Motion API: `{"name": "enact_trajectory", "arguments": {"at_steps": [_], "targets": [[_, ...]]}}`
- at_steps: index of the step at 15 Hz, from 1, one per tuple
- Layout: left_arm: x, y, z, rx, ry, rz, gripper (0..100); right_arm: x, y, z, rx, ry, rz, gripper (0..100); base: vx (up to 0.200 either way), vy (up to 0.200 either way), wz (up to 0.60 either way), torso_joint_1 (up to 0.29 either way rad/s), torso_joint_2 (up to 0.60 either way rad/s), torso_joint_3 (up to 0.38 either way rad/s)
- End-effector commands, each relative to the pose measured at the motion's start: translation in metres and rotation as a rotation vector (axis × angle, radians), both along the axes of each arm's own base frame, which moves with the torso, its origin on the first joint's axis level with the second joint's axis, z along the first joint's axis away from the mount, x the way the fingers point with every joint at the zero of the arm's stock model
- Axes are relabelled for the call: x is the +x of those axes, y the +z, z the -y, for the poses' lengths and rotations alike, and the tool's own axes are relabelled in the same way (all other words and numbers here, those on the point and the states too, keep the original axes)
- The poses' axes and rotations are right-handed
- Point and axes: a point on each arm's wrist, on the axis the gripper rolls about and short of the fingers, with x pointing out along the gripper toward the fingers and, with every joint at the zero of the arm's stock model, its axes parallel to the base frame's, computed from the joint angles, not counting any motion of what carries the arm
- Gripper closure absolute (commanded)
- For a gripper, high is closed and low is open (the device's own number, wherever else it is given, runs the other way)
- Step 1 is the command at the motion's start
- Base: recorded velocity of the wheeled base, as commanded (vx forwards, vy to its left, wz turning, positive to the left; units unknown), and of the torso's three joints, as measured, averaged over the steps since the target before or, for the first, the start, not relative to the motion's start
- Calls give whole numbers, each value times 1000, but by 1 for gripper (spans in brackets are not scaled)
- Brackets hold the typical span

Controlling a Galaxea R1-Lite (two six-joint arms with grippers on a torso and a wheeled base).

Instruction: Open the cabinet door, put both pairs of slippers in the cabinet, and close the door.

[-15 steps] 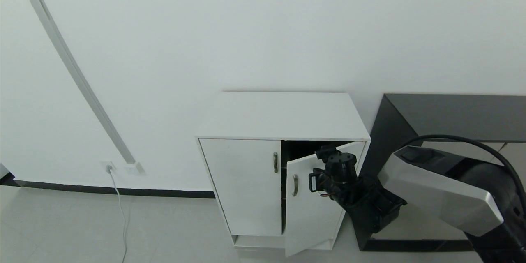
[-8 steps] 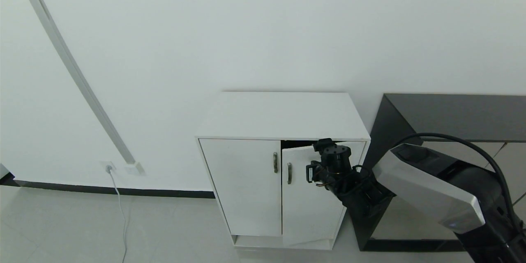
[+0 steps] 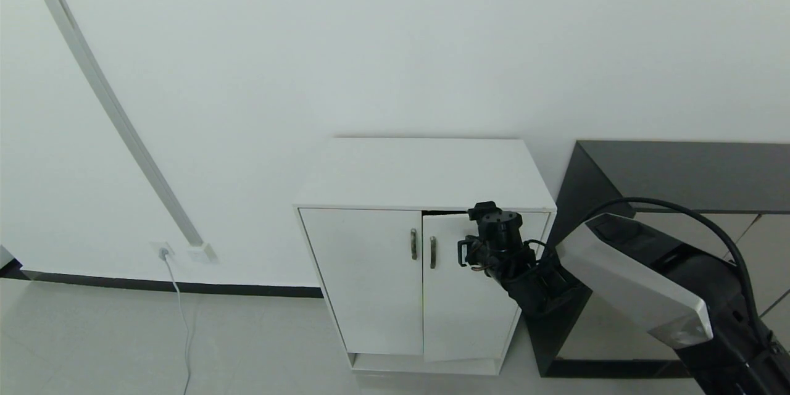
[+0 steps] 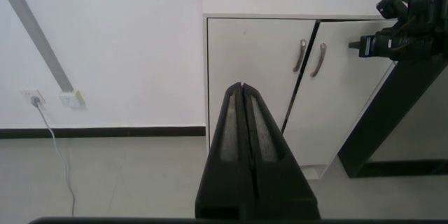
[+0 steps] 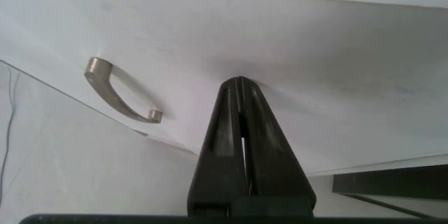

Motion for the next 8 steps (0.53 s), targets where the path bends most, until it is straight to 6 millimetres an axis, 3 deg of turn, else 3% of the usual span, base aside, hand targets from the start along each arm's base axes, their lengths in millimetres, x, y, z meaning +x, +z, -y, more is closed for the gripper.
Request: {"name": "enact_trajectory", "arguments": {"at_steps": [1,8], "targets": [[0,0,0,-1,0,-1,100,4,1,0,3,-5,5,100,0,0,0,0,0,0],[0,0,0,-1,0,-1,100,13,1,5,5,-23,10,100,0,0,0,0,0,0]]}}
